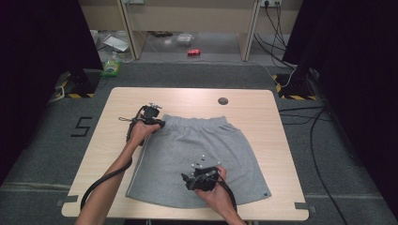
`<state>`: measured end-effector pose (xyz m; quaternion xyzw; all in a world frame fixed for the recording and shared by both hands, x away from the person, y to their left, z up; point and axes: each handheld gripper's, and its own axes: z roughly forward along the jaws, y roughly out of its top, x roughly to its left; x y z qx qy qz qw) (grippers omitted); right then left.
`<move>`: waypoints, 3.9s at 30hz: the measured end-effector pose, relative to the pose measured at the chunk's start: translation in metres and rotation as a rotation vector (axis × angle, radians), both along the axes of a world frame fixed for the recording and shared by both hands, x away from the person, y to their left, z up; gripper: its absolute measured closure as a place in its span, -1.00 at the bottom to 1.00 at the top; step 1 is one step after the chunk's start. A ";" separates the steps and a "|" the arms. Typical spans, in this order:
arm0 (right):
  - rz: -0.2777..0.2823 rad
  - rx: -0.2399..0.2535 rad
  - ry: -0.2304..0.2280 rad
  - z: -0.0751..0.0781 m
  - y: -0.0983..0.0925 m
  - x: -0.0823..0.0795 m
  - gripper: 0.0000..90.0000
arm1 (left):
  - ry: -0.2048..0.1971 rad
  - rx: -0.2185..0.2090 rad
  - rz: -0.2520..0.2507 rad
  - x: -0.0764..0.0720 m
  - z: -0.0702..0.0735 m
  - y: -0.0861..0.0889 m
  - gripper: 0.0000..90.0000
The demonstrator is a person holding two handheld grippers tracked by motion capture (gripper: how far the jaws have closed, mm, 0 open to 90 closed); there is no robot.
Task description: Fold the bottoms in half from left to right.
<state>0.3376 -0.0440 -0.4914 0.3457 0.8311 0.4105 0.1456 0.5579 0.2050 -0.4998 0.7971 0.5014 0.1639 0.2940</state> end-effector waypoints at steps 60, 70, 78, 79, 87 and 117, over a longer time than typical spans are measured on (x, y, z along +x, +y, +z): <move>0.309 -0.003 0.080 -0.022 0.162 -0.029 -0.24 | 0.016 0.025 -0.013 -0.009 0.002 0.011 0.70; 0.349 -0.079 0.036 -0.027 0.178 -0.038 -0.09 | 0.014 0.018 -0.011 -0.009 0.001 0.012 0.70; 0.331 -0.113 0.013 -0.024 0.174 -0.033 0.60 | 0.017 0.016 -0.009 -0.009 0.001 0.012 0.69; 0.325 -0.104 0.028 -0.024 0.173 -0.032 0.68 | 0.018 0.015 -0.008 -0.009 0.001 0.013 0.69; 0.326 -0.058 0.042 -0.025 0.167 -0.027 0.80 | 0.063 -0.003 -0.012 -0.006 0.004 0.013 0.71; 0.159 0.080 -0.080 0.060 0.035 -0.012 0.80 | 0.014 -0.089 -0.071 -0.005 0.092 -0.060 0.74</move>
